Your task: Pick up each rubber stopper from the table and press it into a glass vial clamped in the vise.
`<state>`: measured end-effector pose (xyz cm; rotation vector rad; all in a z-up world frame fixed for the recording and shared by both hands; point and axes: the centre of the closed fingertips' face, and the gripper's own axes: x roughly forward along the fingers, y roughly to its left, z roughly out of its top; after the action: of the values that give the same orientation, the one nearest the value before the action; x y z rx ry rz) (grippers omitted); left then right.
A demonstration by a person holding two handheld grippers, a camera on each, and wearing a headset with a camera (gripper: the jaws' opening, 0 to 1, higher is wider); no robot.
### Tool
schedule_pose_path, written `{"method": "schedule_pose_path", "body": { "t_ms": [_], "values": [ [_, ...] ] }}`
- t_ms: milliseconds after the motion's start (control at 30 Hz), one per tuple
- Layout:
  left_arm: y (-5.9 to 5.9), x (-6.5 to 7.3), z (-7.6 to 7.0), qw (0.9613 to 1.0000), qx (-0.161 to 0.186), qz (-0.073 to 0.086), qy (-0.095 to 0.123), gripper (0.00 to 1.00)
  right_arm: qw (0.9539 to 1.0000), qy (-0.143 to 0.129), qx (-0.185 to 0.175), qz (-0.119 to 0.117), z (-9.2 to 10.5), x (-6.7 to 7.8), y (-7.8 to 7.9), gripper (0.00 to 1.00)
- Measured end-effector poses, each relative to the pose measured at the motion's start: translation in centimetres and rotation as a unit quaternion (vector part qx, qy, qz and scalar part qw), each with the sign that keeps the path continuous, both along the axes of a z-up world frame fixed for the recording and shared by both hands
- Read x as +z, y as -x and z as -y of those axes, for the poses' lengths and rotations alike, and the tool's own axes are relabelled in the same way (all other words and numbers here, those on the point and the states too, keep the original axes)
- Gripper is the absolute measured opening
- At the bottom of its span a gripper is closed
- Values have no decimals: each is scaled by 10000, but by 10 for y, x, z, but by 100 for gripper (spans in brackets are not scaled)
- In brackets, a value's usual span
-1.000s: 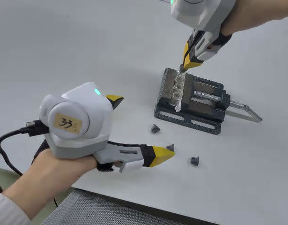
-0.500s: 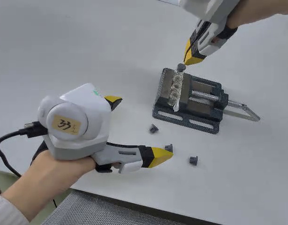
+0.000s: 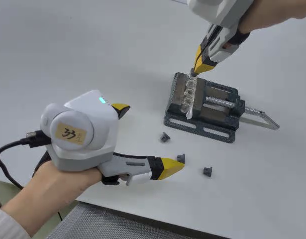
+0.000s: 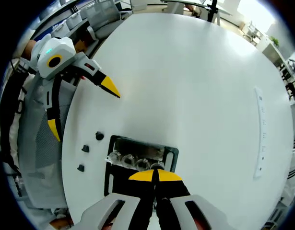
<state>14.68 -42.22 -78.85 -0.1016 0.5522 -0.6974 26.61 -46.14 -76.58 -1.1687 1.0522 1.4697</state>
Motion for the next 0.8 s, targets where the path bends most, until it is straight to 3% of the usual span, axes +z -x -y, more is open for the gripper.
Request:
{"method": "schedule_pose_path", "body": {
  "t_ms": [467,800],
  "values": [
    [0,0,1,10000,-20,-23,-2,96,10000,3,10,-7,1,-1,1,0],
    [-2,4,-3,10000,-12,58,-21,96,9994,-309,-136,11,-1,0,3,0]
  ]
}}
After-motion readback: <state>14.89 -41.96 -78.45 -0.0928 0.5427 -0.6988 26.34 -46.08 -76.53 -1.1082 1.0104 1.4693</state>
